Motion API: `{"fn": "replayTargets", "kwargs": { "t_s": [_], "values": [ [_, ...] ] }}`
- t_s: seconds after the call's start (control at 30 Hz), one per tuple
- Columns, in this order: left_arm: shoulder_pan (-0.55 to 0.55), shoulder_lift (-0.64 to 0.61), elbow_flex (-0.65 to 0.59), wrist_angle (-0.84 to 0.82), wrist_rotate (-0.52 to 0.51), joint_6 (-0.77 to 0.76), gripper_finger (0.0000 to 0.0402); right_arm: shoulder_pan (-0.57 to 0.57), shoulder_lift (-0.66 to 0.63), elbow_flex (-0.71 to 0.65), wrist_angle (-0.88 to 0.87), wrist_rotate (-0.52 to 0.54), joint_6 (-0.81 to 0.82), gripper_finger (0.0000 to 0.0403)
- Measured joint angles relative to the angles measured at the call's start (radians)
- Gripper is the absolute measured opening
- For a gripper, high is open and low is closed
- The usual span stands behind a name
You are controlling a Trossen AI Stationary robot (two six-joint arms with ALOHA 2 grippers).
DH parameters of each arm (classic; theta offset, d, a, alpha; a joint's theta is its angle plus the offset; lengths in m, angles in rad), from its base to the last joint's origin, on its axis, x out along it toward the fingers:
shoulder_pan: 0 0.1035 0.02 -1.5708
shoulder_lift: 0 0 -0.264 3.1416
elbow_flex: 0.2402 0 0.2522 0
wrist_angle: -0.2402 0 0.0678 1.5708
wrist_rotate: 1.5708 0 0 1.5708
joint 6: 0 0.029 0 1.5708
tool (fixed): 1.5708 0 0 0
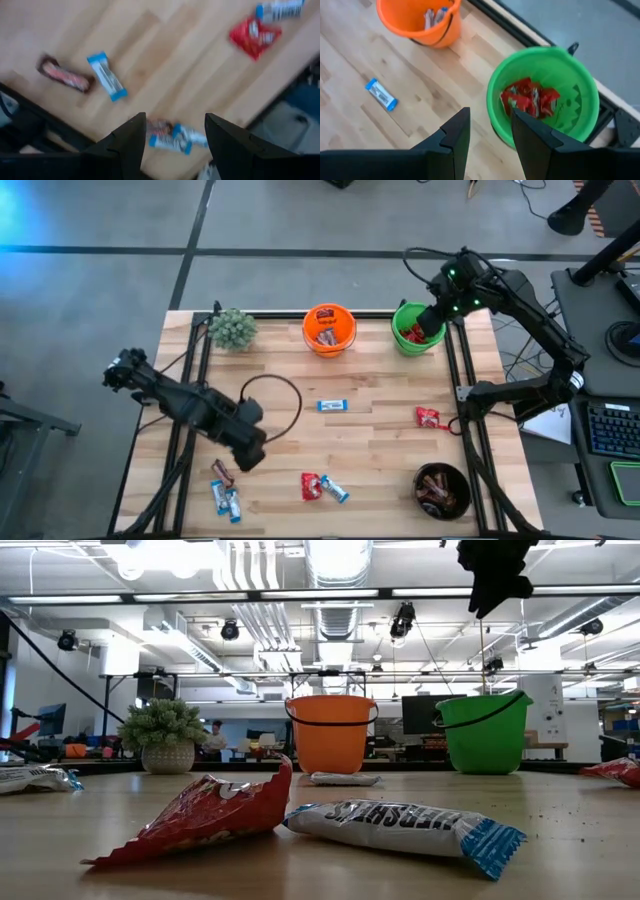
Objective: Organize candy in baskets
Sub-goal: Put the white chocolate bar into the orange bucket
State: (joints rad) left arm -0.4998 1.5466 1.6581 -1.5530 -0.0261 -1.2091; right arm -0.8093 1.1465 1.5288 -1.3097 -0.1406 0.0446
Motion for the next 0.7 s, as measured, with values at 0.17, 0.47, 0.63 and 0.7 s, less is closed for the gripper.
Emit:
{"fn": "replayTargets", "kwargs": {
  "t_s": [0.17,0.47,0.63,0.7],
  "values": [
    [-0.041,0.028,0.0,-0.011,0.137,-0.008,0.0185,0.0,0.0,0.0,-0.051,0.0,0.001,0.0132],
    [-0.102,0.07,-0.013,-0.017,0.198,0.01,0.0204,0.025,-0.038,0.0,-0.072,-0.129,0.054,0.0132],
    [-0.147,0.089,-0.094,-0.011,0.192,-0.092,0.0224,0.069,-0.078,0.0,-0.073,-0.129,0.113,0.0132],
    [-0.17,0.09,-0.145,0.021,0.202,-0.153,0.0225,0.084,-0.089,0.0,-0.073,-0.129,0.13,0.0132]
  ]
}}
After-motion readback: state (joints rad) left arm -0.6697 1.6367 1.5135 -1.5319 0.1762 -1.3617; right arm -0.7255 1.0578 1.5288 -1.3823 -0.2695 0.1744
